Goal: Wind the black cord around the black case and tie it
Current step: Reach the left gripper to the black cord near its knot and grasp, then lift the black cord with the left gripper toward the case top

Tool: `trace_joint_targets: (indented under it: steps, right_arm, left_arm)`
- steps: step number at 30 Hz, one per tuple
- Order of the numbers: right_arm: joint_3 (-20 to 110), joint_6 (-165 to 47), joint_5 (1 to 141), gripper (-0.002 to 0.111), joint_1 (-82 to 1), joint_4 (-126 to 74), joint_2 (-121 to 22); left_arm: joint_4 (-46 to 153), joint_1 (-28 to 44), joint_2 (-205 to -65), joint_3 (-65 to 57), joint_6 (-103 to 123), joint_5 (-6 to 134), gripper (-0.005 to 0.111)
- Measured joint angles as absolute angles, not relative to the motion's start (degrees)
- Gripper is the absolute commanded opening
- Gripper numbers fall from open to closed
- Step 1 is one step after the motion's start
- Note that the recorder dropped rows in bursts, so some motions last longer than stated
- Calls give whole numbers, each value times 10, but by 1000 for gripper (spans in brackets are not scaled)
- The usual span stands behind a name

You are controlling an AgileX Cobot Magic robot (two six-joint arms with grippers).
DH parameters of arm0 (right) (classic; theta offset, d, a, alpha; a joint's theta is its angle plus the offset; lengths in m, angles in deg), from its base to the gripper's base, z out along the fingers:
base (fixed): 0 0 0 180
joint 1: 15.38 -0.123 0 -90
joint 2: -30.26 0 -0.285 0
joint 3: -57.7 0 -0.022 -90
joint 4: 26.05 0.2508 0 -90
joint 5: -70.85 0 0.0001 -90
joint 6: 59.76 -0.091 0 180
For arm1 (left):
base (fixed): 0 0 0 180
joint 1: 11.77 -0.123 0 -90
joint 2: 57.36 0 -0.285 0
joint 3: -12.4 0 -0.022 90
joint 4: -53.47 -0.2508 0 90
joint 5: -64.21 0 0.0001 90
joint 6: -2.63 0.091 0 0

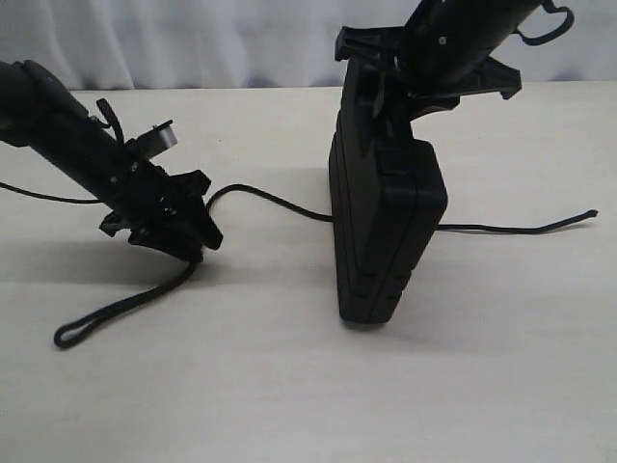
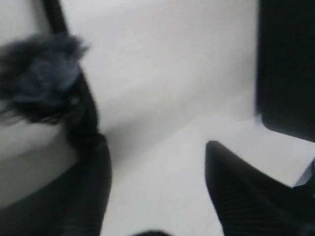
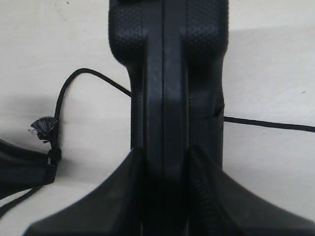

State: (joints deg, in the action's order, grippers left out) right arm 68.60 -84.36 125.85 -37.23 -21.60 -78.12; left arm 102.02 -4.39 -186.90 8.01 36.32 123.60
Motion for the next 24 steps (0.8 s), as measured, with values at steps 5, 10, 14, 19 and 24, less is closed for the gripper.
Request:
trace_joint_targets:
  steps: [5,10,14,19,24]
  right_arm:
    - [686,-844,1259,4,-372,-216,-781]
    - [686,-844,1259,4,-372,-216,-781]
    - [686,-844,1258,4,-372,-216,-781]
    - [686,-844,1258,4,-372,-216,-781]
    - [686,-844,1258,4,-372,-216,-781]
  left_arm:
    - [1087,-39,-1869,80,389,1279,62]
    - [1085,-24,-1869,122,450,1334,57]
    - [966,-23,-1857,191,460,1335,42]
    - [762,3,-1825,248,536,1337,41]
    - [710,47,-1823,239,729,1335,41]
